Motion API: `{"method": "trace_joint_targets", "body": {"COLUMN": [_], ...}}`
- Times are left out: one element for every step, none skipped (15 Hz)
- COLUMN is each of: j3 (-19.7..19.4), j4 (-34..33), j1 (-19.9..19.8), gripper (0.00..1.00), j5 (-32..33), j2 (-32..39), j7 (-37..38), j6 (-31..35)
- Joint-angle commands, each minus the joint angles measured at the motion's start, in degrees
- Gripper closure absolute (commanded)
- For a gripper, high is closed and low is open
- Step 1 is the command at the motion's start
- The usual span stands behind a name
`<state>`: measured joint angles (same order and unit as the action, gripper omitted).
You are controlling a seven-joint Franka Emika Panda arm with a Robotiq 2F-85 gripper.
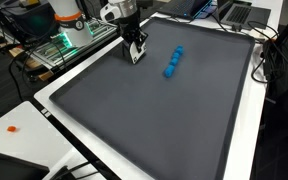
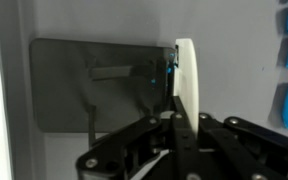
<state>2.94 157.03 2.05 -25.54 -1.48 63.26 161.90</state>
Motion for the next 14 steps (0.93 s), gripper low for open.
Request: {"method": "trace_joint_targets", "body": {"j3": [-0.3,-0.31,-0.3,-0.26,-0.23,-0.23,-0.27,-0.3,-0.33,-0.31,-0.3,-0.29,-0.28,-0.23], "j4": [0.99,0.99,0.95,0.94,0.94,0.92,0.91,0.74,0.69,0.73,0.71,0.71,0.71,0.71], "j1": [-0.39,-0.43,-0.43,-0.38,-0.34,-0.34,-0.37,-0.35,-0.37,-0.33,-0.31,-0.31,-0.32,-0.31], "gripper": [0.99,0.99,0.99,0.99,0.99,0.99,0.99,0.99,0.99,0.99,0.99,0.99,0.99,0.99], "j5": [3.32,3.91,4.16,4.1,3.98,3.86,3.87,3.54,3.59,3.44,3.43,3.51,3.62,3.92], "j2": [-1.91,-2.04,-2.18,-2.31,-2.33,-2.3,-2.19,-2.11,-2.01,-2.04,-1.98,-1.88,-1.78,-1.33], "j7": [3.03,3.46,3.74,3.82,3.78,3.82,3.95,3.78,3.91,3.86,3.87,3.94,4.04,4.03], "j6": [-0.88,-1.02,-1.23,-1.43,-1.63,-1.79,-2.08,-2.47,-2.81,-3.07,-3.36,-3.56,-3.57,-2.55]}}
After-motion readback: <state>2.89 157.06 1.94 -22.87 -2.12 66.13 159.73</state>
